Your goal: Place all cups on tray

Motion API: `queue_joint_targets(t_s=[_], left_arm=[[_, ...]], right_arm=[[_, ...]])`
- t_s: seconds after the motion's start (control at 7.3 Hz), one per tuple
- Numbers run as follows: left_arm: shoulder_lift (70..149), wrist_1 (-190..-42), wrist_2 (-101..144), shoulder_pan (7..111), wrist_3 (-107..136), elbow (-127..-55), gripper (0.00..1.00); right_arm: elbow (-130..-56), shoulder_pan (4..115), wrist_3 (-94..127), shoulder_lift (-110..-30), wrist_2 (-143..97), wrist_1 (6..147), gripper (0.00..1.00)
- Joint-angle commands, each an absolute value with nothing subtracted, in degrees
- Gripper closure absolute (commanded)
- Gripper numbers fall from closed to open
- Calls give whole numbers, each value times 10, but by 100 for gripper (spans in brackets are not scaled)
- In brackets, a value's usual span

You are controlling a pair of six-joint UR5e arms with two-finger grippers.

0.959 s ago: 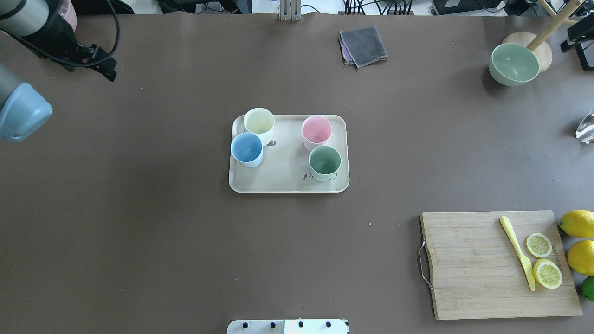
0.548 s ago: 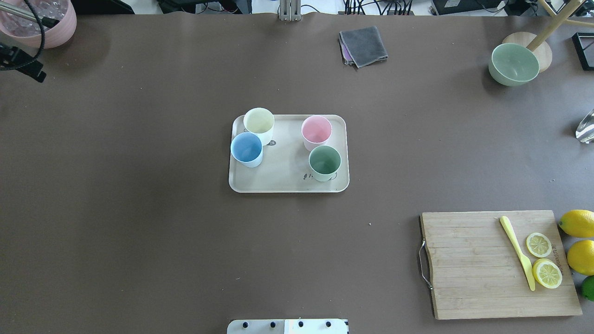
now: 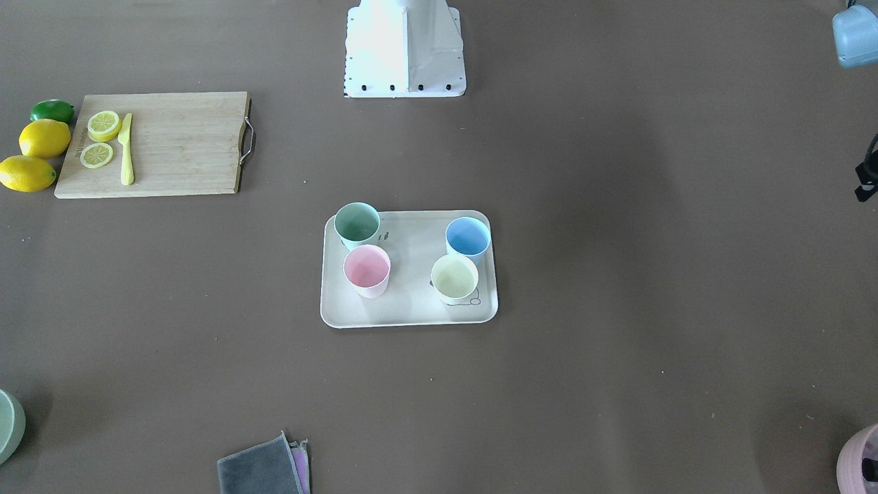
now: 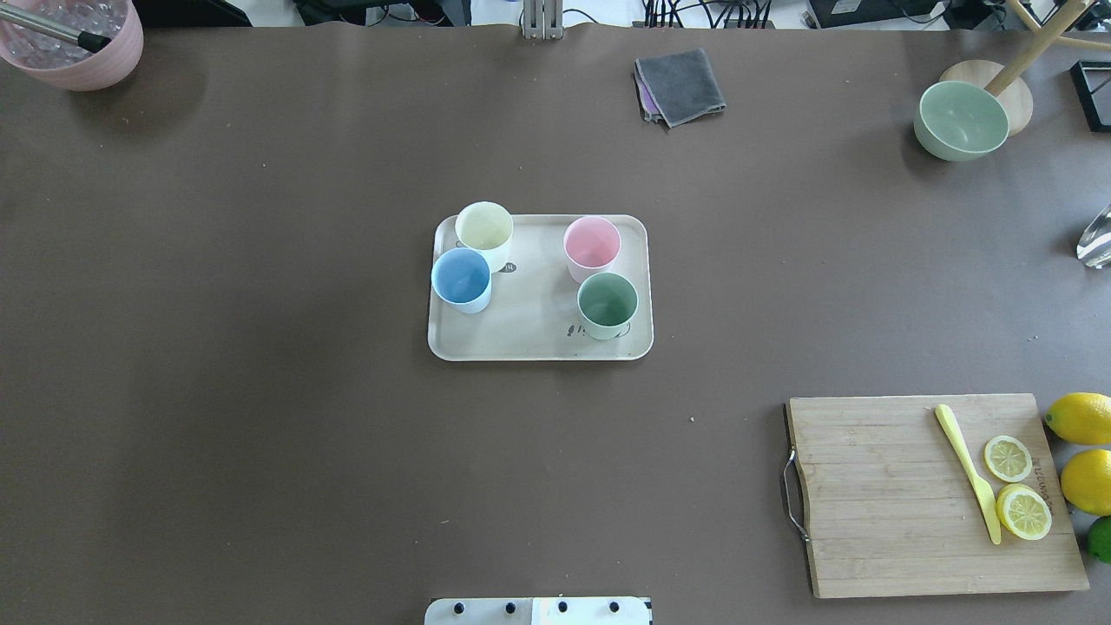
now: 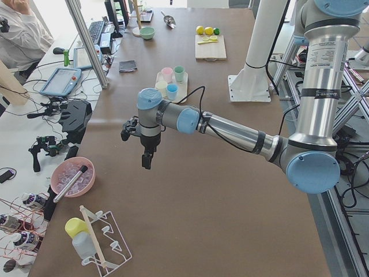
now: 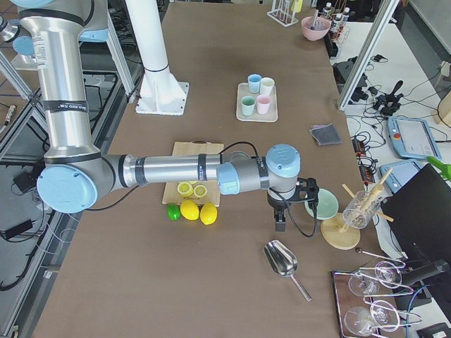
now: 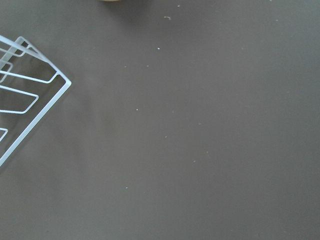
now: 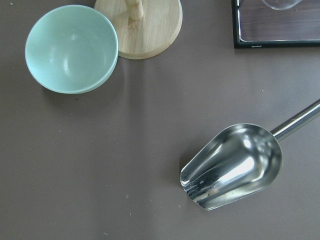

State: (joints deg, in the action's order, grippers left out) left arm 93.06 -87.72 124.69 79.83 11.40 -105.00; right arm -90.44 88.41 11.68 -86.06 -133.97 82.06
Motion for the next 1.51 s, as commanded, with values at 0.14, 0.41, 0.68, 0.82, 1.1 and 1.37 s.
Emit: queue_joint_targets(t_s=[0.14, 0.41, 0.68, 0.82, 1.1, 1.37], left_arm=[[899, -884, 1371, 832, 107, -1051, 2], [880, -941, 1390, 838, 109, -1029, 2], [882, -945, 1386, 838, 107, -1010, 2], [884, -944, 1384, 838, 108, -1009, 2], [879, -944, 1383, 838, 107, -1009, 2], [872, -942, 1381, 838, 107, -1011, 2]], right_arm=[[-902, 876, 113, -882, -1321, 821, 0], [-903, 876, 108, -883, -1321, 820, 0], [-912, 878, 105, -882, -1327, 817, 0], [-913, 881, 105, -882, -1329, 819, 0], [-913, 882, 104, -880, -1328, 817, 0], [-917, 883, 105, -882, -1328, 815, 0]])
